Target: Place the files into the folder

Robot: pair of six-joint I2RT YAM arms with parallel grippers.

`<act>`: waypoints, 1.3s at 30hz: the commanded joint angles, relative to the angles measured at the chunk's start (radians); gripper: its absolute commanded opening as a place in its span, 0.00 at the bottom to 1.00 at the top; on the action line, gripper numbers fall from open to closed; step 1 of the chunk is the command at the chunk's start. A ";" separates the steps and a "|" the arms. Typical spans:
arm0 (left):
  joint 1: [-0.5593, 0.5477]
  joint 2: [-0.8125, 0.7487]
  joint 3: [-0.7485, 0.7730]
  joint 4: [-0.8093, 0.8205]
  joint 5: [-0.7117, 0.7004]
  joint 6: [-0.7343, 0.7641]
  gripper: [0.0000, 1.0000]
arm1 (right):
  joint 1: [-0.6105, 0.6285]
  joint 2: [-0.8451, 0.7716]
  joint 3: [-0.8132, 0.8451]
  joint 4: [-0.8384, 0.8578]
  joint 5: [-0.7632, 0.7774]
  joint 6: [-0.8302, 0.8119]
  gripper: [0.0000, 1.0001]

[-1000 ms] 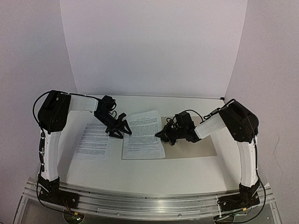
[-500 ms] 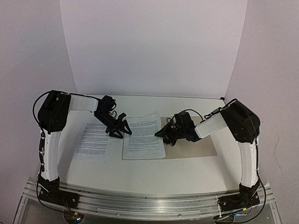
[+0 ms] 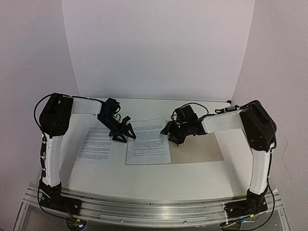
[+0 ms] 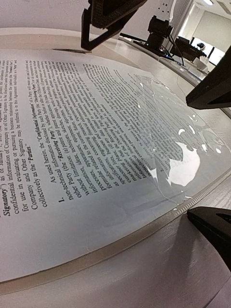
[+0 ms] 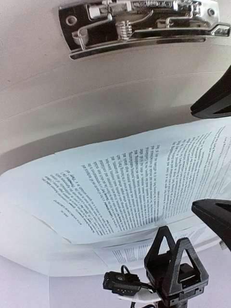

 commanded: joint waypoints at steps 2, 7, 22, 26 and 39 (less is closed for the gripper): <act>-0.005 -0.017 0.043 -0.052 -0.112 0.062 0.71 | 0.005 -0.094 0.166 -0.298 0.149 -0.163 0.60; -0.006 -0.062 0.087 -0.073 -0.156 0.148 0.71 | -0.085 -0.142 0.146 -0.381 0.058 -0.230 0.51; -0.171 -0.008 0.286 -0.006 -0.239 0.378 0.71 | -0.284 0.068 0.221 -0.378 -0.191 -0.459 0.43; -0.217 0.033 0.319 0.075 -0.237 0.383 0.70 | -0.282 0.109 0.207 -0.374 -0.178 -0.483 0.40; -0.274 0.154 0.384 0.205 -0.196 0.348 0.69 | -0.256 0.077 0.029 -0.250 -0.293 -0.579 0.31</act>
